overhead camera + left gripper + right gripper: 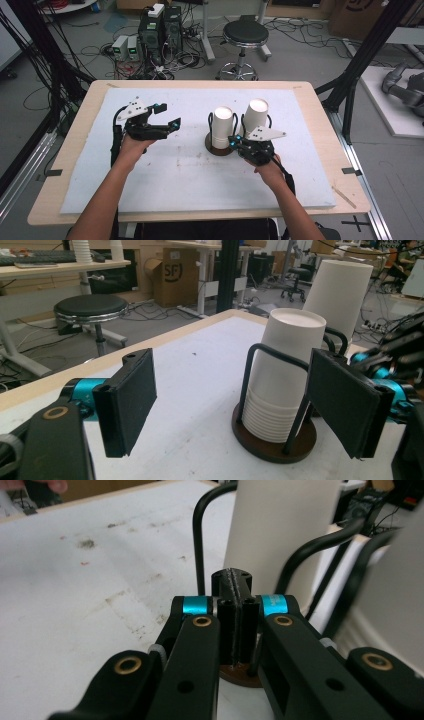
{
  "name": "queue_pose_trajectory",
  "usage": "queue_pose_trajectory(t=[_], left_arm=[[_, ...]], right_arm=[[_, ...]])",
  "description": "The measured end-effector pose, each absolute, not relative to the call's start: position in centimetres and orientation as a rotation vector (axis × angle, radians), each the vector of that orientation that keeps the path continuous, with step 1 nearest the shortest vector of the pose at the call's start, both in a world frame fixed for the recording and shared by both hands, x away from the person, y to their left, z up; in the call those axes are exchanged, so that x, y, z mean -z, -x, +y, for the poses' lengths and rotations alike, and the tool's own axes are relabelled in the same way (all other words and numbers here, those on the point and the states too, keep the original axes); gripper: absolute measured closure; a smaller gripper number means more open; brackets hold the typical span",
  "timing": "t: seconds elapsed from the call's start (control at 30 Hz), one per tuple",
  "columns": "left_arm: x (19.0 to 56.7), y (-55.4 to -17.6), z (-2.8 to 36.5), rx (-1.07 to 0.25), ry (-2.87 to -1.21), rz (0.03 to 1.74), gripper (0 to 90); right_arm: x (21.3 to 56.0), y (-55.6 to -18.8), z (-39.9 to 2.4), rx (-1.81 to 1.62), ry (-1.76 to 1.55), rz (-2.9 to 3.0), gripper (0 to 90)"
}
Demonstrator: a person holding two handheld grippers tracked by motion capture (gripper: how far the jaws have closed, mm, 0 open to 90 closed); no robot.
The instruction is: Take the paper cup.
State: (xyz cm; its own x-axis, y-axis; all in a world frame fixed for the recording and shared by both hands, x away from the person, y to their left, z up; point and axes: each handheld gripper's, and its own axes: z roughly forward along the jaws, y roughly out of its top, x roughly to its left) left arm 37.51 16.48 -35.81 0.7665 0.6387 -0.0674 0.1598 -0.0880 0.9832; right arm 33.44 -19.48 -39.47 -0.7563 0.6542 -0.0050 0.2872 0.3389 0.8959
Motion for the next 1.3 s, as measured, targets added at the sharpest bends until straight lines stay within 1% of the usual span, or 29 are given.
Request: queue_pose_trajectory(t=[0.23, 0.6, 0.87, 1.3], left_arm=[[35.2, -38.5, 14.8, -0.429, -1.648, 0.616, 20.6], [34.6, -40.1, 12.9, -0.386, -1.656, 0.586, 20.6], [34.1, -40.4, 13.0, -0.392, -1.645, 0.589, 20.6], [34.0, -40.4, 13.5, -0.393, -1.646, 0.6, 20.6]], right_arm=[[40.7, -33.8, -17.9, -1.342, -0.87, 2.246, 90.0], [41.9, -33.8, -17.0, -1.314, -0.918, 2.264, 90.0], [42.1, -33.8, -17.0, -1.301, -0.952, 2.253, 90.0], [43.2, -34.6, -16.3, -1.291, -1.127, 2.216, 90.0]])
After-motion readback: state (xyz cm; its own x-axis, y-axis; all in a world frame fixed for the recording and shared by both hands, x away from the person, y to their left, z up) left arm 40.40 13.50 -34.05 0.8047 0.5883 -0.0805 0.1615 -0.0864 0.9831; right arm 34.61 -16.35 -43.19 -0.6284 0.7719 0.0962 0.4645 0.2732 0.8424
